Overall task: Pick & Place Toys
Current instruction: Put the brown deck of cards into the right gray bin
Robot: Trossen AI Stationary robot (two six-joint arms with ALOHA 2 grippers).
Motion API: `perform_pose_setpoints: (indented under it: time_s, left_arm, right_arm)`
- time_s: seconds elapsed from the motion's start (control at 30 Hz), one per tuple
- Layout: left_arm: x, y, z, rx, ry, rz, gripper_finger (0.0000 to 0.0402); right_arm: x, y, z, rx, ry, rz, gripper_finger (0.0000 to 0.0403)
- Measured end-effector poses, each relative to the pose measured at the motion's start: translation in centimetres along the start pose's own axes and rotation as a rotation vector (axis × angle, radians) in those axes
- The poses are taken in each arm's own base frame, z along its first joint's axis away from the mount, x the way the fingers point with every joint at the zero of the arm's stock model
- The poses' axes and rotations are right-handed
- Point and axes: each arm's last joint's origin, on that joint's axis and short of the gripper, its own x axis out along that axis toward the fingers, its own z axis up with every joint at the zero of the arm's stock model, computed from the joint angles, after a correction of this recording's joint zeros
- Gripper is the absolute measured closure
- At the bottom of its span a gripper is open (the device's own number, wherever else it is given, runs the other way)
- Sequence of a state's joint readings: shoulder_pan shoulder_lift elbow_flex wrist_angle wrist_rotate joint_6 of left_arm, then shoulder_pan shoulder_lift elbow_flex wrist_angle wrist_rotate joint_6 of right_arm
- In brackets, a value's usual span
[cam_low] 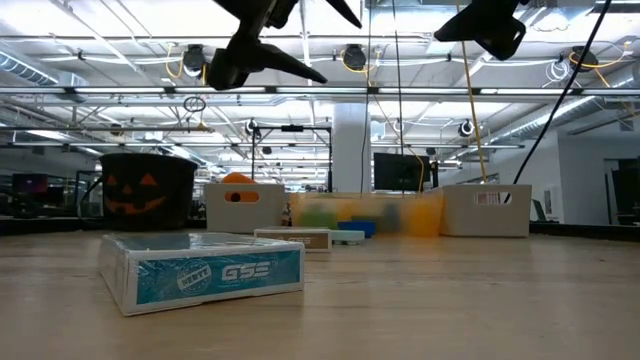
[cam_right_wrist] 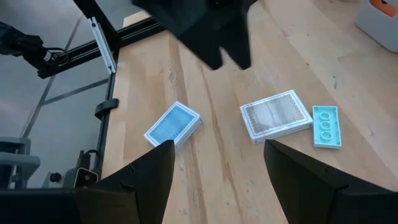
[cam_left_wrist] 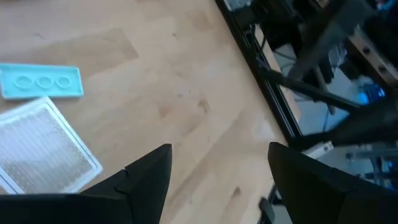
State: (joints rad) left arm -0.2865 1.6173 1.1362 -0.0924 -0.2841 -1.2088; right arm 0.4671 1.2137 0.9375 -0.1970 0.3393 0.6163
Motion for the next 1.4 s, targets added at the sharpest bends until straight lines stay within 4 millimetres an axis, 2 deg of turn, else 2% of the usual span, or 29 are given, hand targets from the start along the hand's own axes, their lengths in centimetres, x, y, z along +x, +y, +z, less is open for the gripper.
perform_pose_setpoints:
  time_s: [0.27,0.37,0.5,0.57,0.73,1.0,1.27,1.4]
  left_arm:
    - [0.0,0.3,0.1,0.013,-0.021,0.033,0.0114]
    - [0.1,0.5,0.3,0.006,-0.021,0.052,0.0083]
    - [0.2,0.6,0.7,-0.022,-0.034,0.052,0.0021]
    - [0.2,0.6,0.9,-0.039,-0.041,0.047,0.0008]
    - [0.3,0.7,1.3,-0.069,-0.081,0.052,0.0021]
    - [0.7,1.0,0.9,-0.270,-0.242,0.097,0.0022]
    - [4.4,2.9,-2.0,-0.352,-0.012,0.156,0.0022]
    - [5.5,3.7,-2.4,-0.365,0.015,0.182,0.0023]
  right_arm:
    - [0.0,0.0,0.0,-0.006,-0.003,-0.004,0.0165]
    - [0.0,0.0,0.0,-0.009,-0.003,-0.005,0.0165]
    - [0.0,0.0,0.0,-0.007,-0.004,-0.005,0.0165]
    - [0.0,0.0,0.0,-0.007,-0.004,-0.005,0.0165]
    - [0.0,0.0,0.0,-0.007,-0.004,-0.006,0.0165]
    - [0.0,0.0,0.0,-0.006,-0.001,-0.001,0.0165]
    - [0.0,-0.1,-0.1,-0.011,0.010,-0.007,0.0165]
    - [0.0,-0.1,-0.2,-0.012,0.013,-0.009,0.0165]
